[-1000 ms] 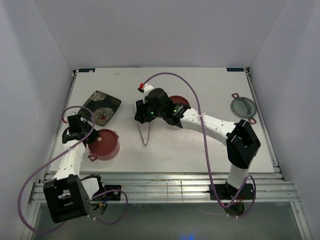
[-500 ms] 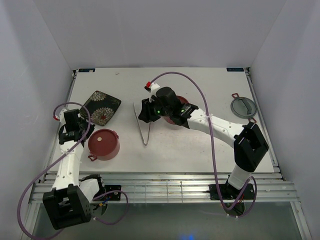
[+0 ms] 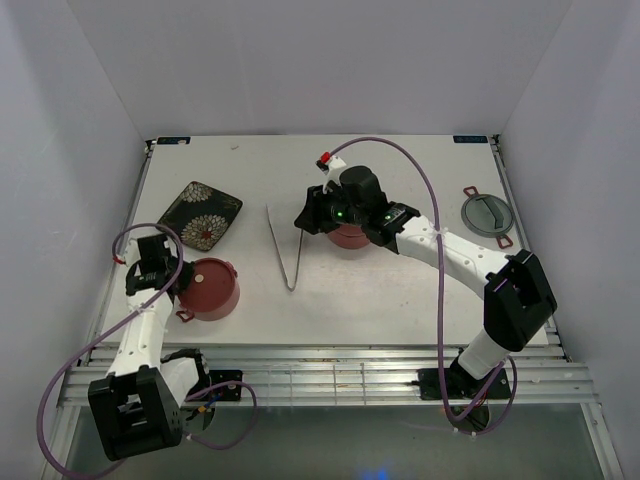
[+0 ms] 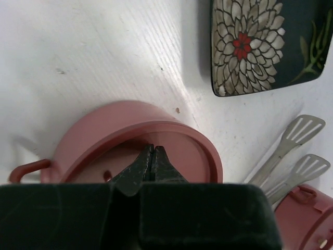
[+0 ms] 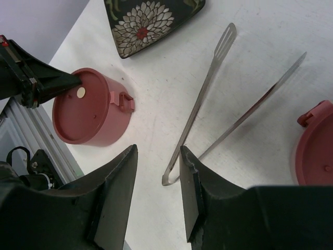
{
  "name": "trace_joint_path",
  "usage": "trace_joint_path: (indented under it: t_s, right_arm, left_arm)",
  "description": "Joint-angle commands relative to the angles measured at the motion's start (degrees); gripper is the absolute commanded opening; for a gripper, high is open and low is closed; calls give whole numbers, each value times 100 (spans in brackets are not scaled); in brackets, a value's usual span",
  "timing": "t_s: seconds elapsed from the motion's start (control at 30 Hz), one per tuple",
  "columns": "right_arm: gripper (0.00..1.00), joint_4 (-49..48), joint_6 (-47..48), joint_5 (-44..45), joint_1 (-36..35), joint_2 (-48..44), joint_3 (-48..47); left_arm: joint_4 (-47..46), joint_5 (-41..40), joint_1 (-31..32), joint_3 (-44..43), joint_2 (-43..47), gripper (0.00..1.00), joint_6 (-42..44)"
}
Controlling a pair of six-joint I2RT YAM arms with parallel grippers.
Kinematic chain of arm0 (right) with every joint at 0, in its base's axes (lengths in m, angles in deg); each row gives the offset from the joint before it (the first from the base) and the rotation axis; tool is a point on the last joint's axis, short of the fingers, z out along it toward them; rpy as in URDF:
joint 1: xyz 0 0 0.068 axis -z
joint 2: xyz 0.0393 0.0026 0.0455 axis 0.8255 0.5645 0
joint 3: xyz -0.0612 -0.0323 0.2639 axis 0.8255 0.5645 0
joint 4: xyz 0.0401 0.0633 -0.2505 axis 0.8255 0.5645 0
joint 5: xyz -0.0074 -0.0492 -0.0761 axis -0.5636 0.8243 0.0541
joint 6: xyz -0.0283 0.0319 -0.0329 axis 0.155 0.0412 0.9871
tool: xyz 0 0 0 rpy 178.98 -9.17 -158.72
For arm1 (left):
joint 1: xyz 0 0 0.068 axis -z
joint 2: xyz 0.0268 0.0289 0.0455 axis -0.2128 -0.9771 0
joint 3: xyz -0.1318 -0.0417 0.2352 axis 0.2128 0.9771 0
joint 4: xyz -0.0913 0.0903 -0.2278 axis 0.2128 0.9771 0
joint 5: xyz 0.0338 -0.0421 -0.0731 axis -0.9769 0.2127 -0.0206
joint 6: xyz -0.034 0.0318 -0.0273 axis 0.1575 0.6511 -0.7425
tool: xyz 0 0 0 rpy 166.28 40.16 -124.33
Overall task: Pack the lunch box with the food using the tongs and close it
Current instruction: Adjust the box lid on the packing box.
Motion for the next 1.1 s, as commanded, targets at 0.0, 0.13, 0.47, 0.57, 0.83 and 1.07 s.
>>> trace_joint_path:
  t_s: [0.0, 0.13, 0.47, 0.57, 0.83, 1.07]
  right_arm:
    - [44, -321, -17, -114, 24, -163, 13]
    - [44, -312, 9, -88, 24, -137, 13]
    - [47, -304, 53, -185, 24, 56, -66]
    - [47, -312, 44, -202, 24, 109, -83]
    - [47, -277, 9, -264, 24, 145, -163]
    - [49, -225, 71, -229, 15, 65, -127]
  left_arm:
    - [674, -467, 30, -498, 239, 0, 74]
    - [640, -792, 30, -1174, 257, 0, 504]
    - [341, -679, 21, -711, -139, 0, 804]
    - [254, -450, 73, -439, -130, 0, 743]
    - [341, -423, 372, -156, -429, 0, 708]
    - [464, -493, 372, -778, 186, 0, 830]
